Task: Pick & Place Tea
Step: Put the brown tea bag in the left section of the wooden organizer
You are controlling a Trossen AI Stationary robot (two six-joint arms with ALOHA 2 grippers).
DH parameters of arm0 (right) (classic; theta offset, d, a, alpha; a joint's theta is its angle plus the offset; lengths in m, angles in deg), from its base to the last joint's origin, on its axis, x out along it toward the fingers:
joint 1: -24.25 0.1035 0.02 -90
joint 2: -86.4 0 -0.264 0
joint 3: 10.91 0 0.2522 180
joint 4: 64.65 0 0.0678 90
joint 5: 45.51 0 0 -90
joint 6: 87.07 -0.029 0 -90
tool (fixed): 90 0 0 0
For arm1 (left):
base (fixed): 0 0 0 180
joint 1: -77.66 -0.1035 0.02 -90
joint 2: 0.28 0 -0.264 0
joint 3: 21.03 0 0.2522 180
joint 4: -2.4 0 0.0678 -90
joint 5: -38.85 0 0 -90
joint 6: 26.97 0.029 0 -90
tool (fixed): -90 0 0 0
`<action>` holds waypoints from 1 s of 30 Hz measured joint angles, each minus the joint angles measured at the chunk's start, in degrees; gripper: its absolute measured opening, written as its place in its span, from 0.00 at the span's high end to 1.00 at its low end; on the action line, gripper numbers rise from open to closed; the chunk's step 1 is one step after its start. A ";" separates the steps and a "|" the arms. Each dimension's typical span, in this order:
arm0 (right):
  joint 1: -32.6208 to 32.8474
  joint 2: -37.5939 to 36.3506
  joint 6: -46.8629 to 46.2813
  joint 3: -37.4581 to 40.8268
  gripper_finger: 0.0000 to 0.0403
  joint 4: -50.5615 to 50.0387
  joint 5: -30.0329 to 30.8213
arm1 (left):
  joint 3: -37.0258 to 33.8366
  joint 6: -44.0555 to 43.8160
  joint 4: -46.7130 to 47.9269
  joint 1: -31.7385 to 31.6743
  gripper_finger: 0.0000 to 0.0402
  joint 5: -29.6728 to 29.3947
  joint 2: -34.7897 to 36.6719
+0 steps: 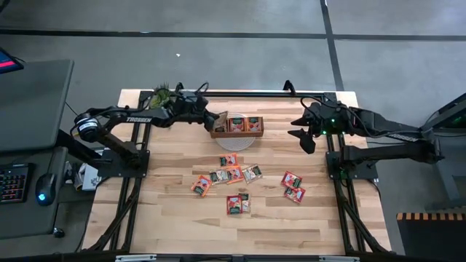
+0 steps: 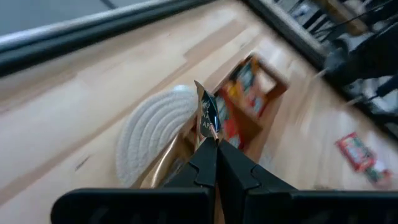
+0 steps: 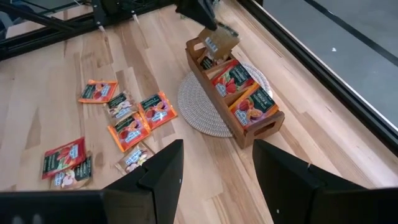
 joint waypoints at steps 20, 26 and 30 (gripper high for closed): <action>0.00 0.13 -0.07 0.02 0.53 0.68 0.48 | -1.23 0.58 -0.13 -0.05 0.72 0.99 -0.15; 0.00 0.13 -0.04 0.02 0.53 0.74 0.63 | -1.17 0.04 -0.04 -0.04 0.52 -2.37 -0.24; 0.00 0.13 -0.11 0.02 0.53 0.74 0.63 | 0.45 0.38 -0.13 -0.07 0.46 -5.79 -0.24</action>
